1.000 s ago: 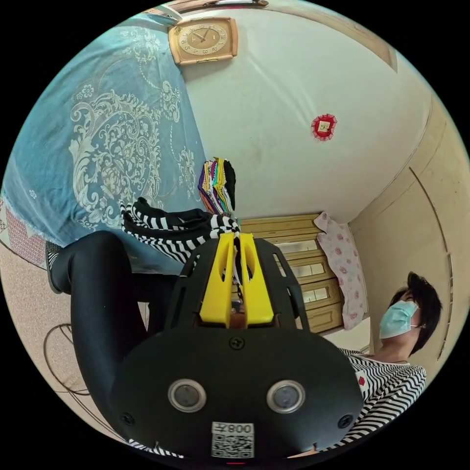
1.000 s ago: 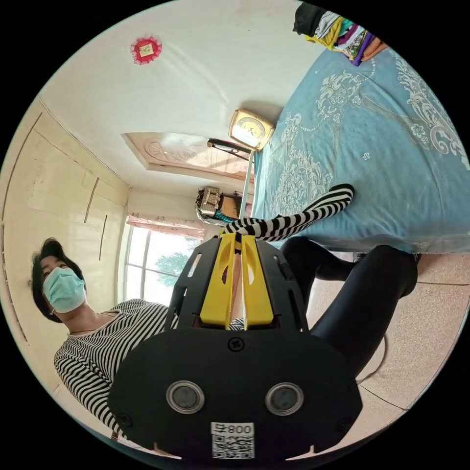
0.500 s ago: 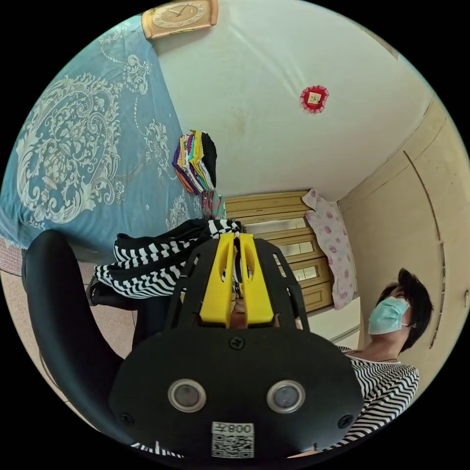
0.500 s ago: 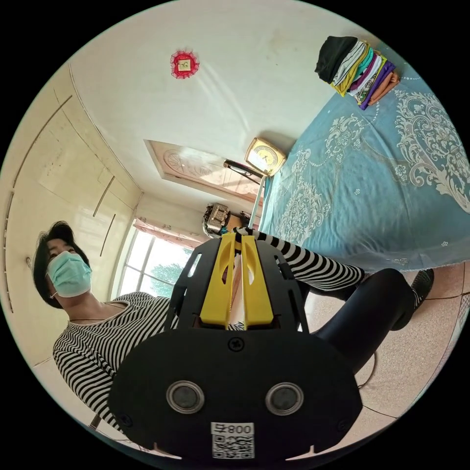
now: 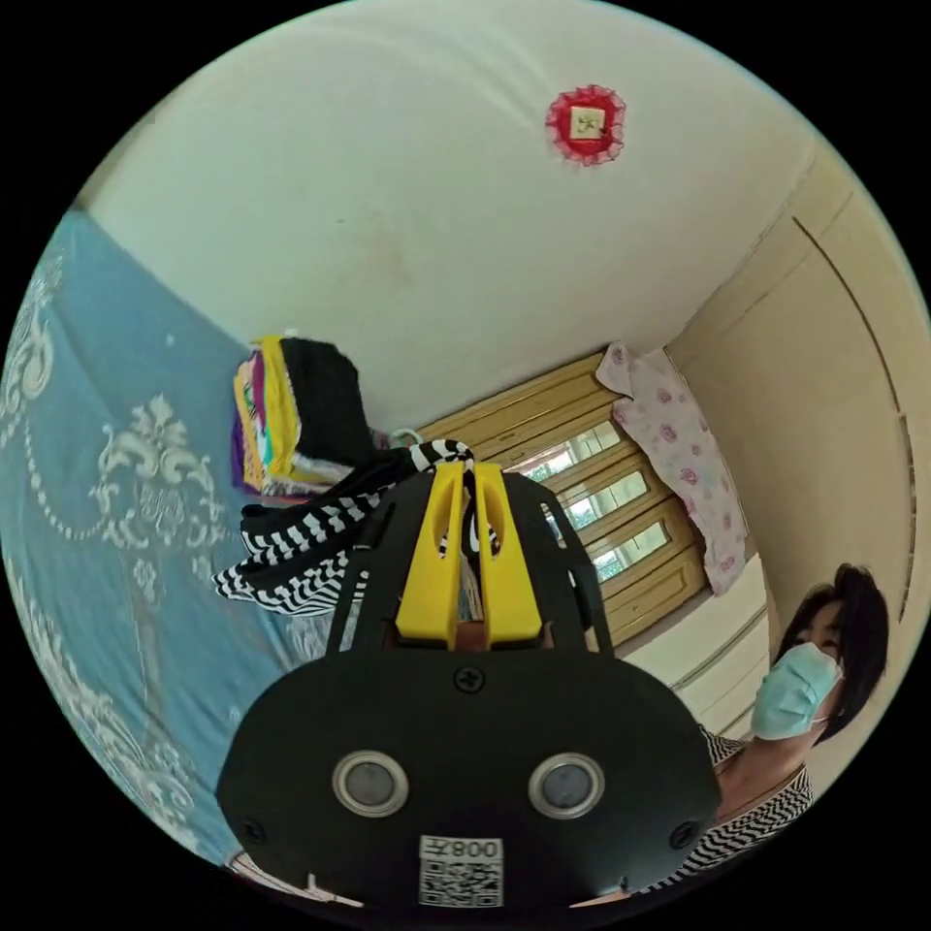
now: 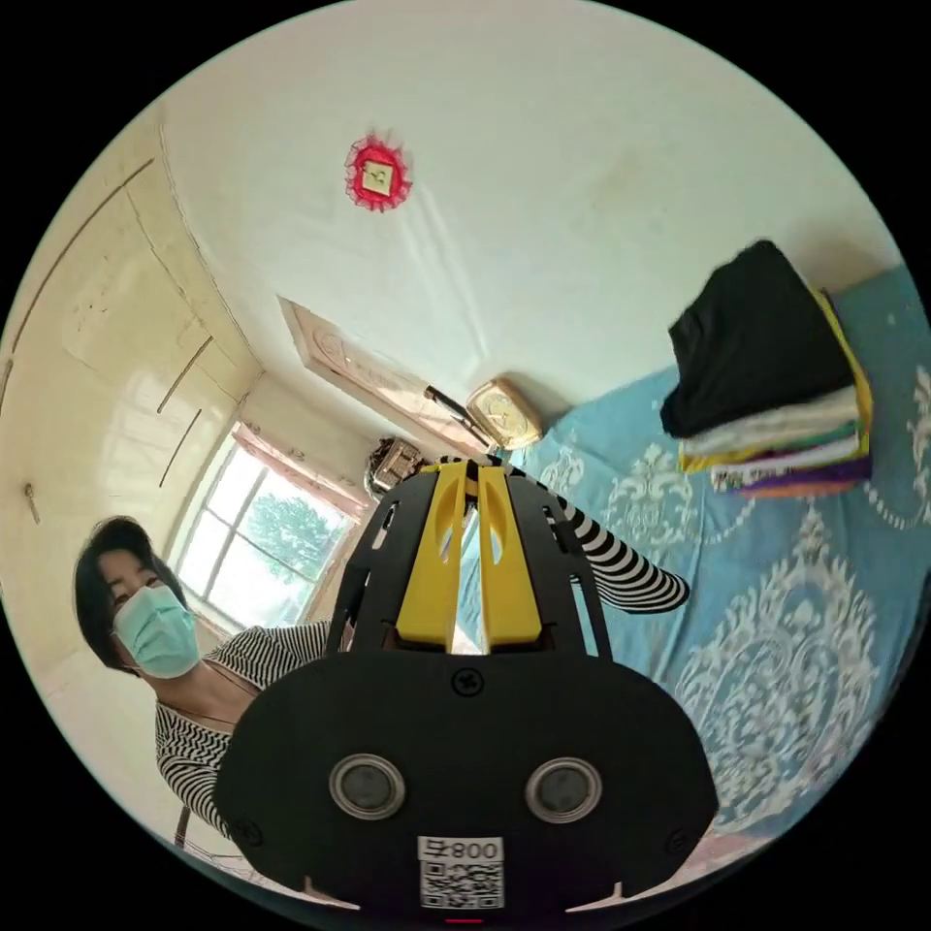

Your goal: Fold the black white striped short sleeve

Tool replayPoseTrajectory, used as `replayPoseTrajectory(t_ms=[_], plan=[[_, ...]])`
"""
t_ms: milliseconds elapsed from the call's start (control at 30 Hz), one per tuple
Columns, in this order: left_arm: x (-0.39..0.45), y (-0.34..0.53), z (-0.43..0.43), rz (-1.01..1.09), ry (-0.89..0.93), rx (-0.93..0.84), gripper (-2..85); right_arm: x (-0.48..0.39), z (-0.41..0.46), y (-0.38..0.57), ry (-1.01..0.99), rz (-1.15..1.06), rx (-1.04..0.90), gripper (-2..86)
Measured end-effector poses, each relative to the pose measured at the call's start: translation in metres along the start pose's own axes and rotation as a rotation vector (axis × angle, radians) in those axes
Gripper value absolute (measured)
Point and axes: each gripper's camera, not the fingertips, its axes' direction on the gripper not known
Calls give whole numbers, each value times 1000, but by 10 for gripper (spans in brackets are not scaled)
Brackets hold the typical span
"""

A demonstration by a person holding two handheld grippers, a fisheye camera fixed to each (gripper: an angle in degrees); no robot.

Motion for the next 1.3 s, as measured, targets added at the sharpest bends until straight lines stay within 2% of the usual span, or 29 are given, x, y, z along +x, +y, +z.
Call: replayPoseTrajectory(t_ms=[133, 233, 333, 500, 600, 700, 867, 967, 1067, 1167, 1300], plan=[[43, -99, 85, 262, -37, 22, 21, -19, -52, -121, 145, -173, 72, 19], [28, -127, 140, 322, -86, -5, 22, 9, -86, -168, 265, -196, 119, 20], [-29, -132, 197, 257, -151, -64, 23, 89, -97, -176, 349, -115, 90, 20], [-152, -107, 280, -7, -333, -302, 24, 306, -93, -121, 359, 255, 67, 20], [-180, -96, 291, -50, -256, -253, 26, 370, -98, -83, 320, 351, 111, 19], [-182, -104, 296, -33, -235, -248, 30, 388, -116, -65, 226, 340, 205, 17], [-167, -114, 298, 27, -254, -247, 37, 363, -135, -62, 323, 267, 283, 11], [-153, -117, 302, 76, -260, -215, 25, 327, -114, -74, 408, 156, 253, 5], [-141, -122, 326, 129, -269, -265, 11, 305, -78, -95, 472, 78, 161, 2], [-141, -121, 356, 158, -406, -350, 6, 315, -44, -109, 672, 137, 33, 1], [-142, -117, 364, 137, -396, -366, 3, 320, -49, -105, 604, 198, 112, 0]])
